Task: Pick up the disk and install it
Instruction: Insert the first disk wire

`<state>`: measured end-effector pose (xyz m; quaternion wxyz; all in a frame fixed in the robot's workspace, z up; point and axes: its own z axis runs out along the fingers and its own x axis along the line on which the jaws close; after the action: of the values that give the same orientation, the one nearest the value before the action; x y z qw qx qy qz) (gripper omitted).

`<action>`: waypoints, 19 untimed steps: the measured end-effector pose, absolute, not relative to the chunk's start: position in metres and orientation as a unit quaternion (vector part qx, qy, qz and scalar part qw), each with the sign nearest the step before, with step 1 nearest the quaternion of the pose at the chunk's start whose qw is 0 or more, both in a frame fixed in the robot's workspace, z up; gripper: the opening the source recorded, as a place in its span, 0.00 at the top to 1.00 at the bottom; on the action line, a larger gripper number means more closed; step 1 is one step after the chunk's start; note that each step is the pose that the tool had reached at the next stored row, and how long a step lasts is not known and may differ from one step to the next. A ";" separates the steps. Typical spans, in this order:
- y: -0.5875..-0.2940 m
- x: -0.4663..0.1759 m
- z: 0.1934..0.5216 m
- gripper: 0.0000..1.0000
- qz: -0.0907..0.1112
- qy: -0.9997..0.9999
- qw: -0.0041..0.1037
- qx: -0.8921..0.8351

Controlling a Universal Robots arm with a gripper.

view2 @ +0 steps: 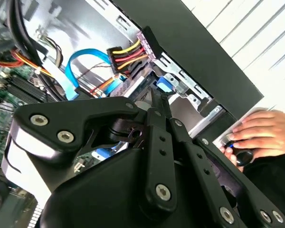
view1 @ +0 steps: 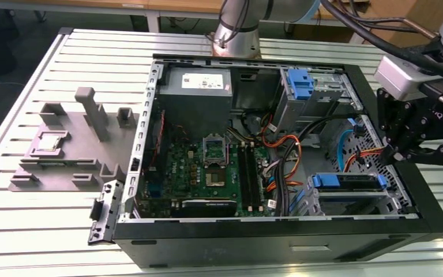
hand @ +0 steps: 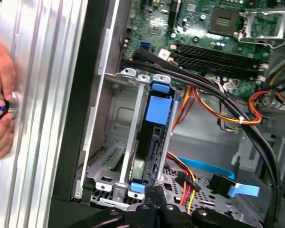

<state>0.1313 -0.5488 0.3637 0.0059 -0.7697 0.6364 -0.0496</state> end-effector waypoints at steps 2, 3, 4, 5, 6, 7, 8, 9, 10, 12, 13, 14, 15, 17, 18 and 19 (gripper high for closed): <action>-0.548 0.131 0.364 0.90 -0.051 0.635 0.005 -0.771; -0.547 0.132 0.364 0.90 -0.052 0.634 0.005 -0.772; -0.547 0.132 0.364 0.90 -0.053 0.633 0.005 -0.772; -0.545 0.132 0.364 0.90 -0.054 0.632 0.006 -0.773; -0.545 0.132 0.364 0.90 -0.054 0.632 0.006 -0.773; -0.544 0.131 0.364 0.90 -0.054 0.632 0.006 -0.773; -0.544 0.131 0.364 0.90 -0.054 0.632 0.006 -0.773; -0.544 0.131 0.364 0.90 -0.054 0.632 0.006 -0.773; -0.544 0.131 0.364 0.90 -0.054 0.632 0.006 -0.773; -0.544 0.131 0.364 0.90 -0.054 0.632 0.006 -0.773; -0.544 0.131 0.364 0.90 -0.054 0.632 0.006 -0.773; -0.544 0.131 0.364 0.90 -0.054 0.632 0.006 -0.773; -0.544 0.132 0.364 0.90 -0.054 0.630 0.006 -0.775; -0.544 0.131 0.364 0.90 -0.054 0.619 0.007 -0.783; -0.544 0.132 0.364 0.90 -0.054 0.612 0.007 -0.789; -0.544 0.132 0.363 0.90 -0.054 0.605 0.008 -0.794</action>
<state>0.1315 -0.5439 0.3633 0.0077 -0.7944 0.6050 -0.0538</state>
